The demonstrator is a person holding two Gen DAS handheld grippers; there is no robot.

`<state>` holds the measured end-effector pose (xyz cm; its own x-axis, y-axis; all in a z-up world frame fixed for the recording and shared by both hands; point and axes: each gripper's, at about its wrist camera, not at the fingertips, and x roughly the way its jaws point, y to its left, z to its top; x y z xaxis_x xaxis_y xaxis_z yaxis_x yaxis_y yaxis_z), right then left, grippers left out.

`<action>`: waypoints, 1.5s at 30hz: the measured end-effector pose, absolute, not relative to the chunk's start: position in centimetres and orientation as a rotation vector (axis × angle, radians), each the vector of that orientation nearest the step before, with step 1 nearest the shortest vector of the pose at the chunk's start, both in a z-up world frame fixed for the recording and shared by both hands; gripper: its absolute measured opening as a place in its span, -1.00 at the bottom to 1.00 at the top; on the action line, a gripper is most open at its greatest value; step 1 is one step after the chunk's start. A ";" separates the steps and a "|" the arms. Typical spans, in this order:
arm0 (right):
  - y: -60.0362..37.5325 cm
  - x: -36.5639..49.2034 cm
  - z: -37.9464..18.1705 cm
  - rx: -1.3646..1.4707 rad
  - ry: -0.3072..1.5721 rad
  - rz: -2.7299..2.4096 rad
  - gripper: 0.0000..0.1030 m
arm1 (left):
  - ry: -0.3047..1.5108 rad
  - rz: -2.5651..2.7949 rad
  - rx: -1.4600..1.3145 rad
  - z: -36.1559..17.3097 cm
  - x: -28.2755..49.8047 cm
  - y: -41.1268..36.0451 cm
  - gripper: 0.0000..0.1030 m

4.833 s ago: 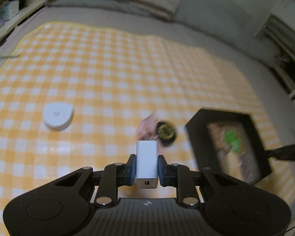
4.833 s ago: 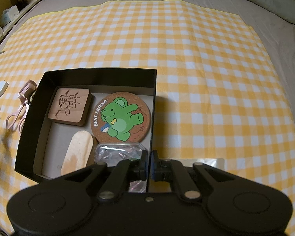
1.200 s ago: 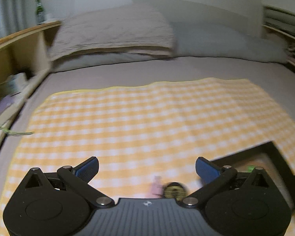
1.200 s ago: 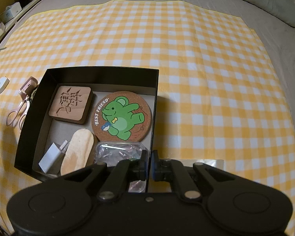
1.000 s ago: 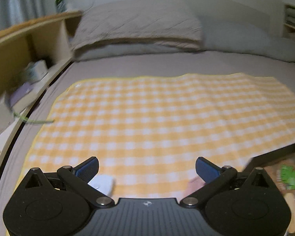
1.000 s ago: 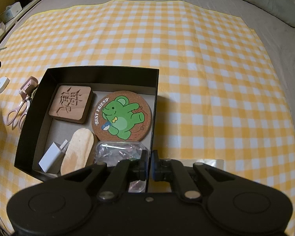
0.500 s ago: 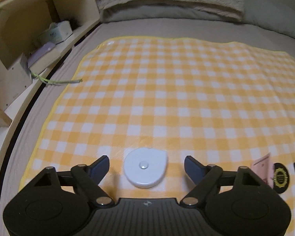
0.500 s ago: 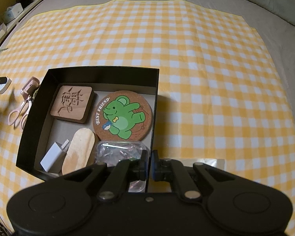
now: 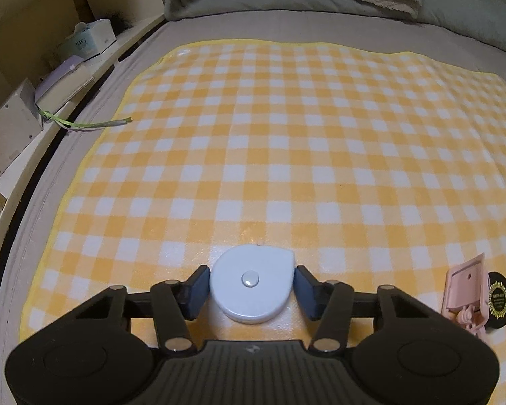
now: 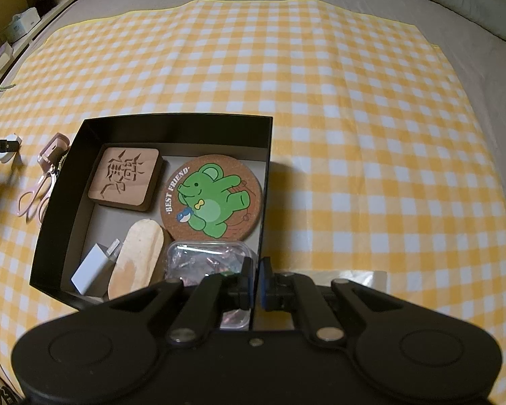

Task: Organize rigid objects
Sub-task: 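Move the left gripper to the white round tape measure and grasp it, then carry the tape measure into the box beside the adapter and release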

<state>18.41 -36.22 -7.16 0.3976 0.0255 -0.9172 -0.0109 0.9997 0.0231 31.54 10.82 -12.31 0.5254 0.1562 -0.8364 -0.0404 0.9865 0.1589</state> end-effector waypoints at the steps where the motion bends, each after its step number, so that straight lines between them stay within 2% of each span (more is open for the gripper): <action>1: -36.3 18.4 -7.1 0.015 1.162 0.023 -0.92 | 1.011 0.114 0.124 -12.3 31.5 10.8 0.06; 10: -36.3 18.2 -6.9 0.007 1.168 0.019 -0.92 | 0.932 0.037 0.067 -9.8 30.5 8.8 0.06; 24: -35.6 18.6 -7.6 -0.001 1.181 -0.005 -0.93 | 0.844 -0.365 0.046 -4.6 25.1 -3.1 0.06; 38: -35.5 18.5 -7.8 -0.029 1.155 -0.003 -0.93 | 0.921 -0.559 0.167 -6.1 19.8 -11.6 0.06; 45: -35.2 18.1 -8.0 -0.053 1.121 -0.005 -0.93 | 0.962 -0.541 0.252 -7.6 20.2 -13.8 0.06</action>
